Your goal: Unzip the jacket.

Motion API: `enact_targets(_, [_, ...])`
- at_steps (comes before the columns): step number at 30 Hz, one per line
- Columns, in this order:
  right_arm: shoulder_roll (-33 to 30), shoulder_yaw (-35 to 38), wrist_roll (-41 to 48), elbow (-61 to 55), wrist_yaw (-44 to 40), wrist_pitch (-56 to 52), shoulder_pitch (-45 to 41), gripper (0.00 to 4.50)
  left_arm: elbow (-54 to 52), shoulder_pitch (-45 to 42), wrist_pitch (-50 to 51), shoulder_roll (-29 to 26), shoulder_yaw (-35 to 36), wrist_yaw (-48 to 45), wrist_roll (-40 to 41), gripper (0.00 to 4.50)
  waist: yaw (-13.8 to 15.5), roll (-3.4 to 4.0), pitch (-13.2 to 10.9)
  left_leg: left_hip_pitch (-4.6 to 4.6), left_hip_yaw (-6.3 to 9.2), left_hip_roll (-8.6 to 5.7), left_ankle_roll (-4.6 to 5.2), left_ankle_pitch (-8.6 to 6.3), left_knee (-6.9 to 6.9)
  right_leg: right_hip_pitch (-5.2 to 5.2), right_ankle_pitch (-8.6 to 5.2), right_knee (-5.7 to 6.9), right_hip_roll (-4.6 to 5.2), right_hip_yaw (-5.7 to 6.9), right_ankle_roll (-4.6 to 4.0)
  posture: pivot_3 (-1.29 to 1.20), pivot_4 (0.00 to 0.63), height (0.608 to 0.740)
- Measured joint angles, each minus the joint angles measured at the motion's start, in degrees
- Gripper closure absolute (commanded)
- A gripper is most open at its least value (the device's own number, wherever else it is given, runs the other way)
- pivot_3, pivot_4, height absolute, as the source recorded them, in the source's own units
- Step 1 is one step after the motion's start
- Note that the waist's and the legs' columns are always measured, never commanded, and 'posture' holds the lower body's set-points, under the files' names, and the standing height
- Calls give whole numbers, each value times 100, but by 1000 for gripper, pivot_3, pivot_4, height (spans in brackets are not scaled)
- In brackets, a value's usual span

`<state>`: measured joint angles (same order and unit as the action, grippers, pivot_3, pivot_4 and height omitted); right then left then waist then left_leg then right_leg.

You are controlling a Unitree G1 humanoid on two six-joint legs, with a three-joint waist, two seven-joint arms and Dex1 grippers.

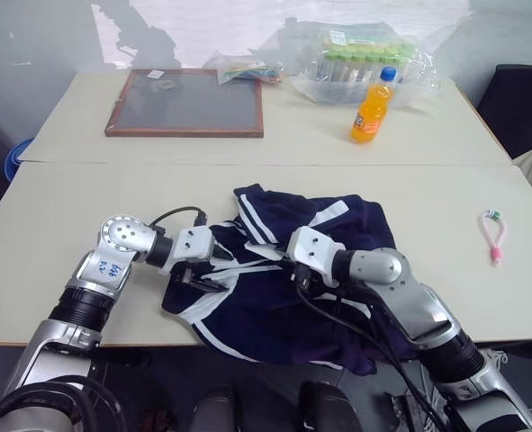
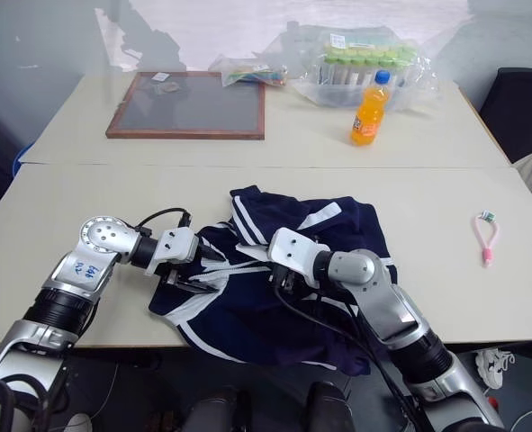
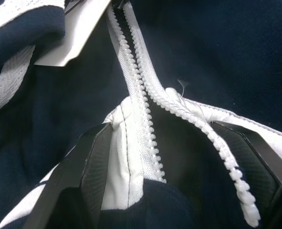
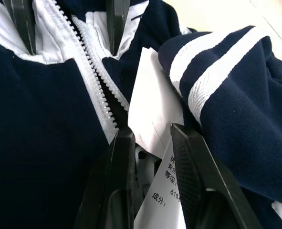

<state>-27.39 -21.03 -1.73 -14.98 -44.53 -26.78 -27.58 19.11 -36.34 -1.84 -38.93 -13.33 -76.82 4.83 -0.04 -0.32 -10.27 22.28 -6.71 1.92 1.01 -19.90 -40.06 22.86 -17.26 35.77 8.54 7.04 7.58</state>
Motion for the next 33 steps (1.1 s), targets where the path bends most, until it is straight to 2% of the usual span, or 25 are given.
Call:
enact_targets(2, [-1, 2, -8, 21, 34, 48, 0, 4474, -9, 15, -15, 0, 8, 14, 0, 1052, 0, 0, 0, 0, 0, 0, 0, 0, 0, 0, 0, 0, 0, -1, 0, 0, 150, 740])
enact_targets(13, [-229, 399, 76, -51, 83, 48, 225, 4474, -13, 28, -82, 2, 7, 54, -6, 1052, 5, 0, 0, -2, -1, 0, 0, 0, 0, -3, 0, 0, 0, -2, 0, 0, 150, 740])
enact_targets(20, [-934, 848, 72, -279, -36, 558, 602, 4474, 16, 18, -124, 14, 5, 56, -12, 1052, 13, -1, 0, -4, -1, -1, 1, 0, 0, -3, 0, -1, 1, -2, 0, 0, 150, 740])
enact_targets(24, [-1172, 825, -37, -339, -154, 1003, 793, 4474, 92, -10, -186, 17, 3, 42, -14, 1052, 1, -1, 0, -6, -4, -1, 1, 0, 1, -4, 0, 0, 1, -3, 0, 0, 150, 740])
enact_targets(28, [-1246, 803, -70, -330, -230, 1139, 793, 3566, 186, -63, -277, 37, -22, 27, -14, 1052, 9, -1, 0, -7, -3, -1, 1, 0, 0, -6, 0, 0, 2, -4, 0, 0, 150, 740])
enact_targets(31, [-1306, 801, -246, -272, -218, 1275, 793, 2456, 215, -85, -344, 38, -42, 23, -18, 1052, 10, -1, 0, -7, -3, -1, 1, 0, 0, -6, 0, 0, 2, -3, 0, 0, 150, 740])
enact_targets(33, [-1378, 801, -386, -264, -200, 1418, 792, 1876, 218, -89, -371, 38, -52, 23, -21, 1052, 11, -1, 0, -7, -3, -1, 1, 0, 0, -6, 0, 0, 2, -3, 0, 0, 150, 740])
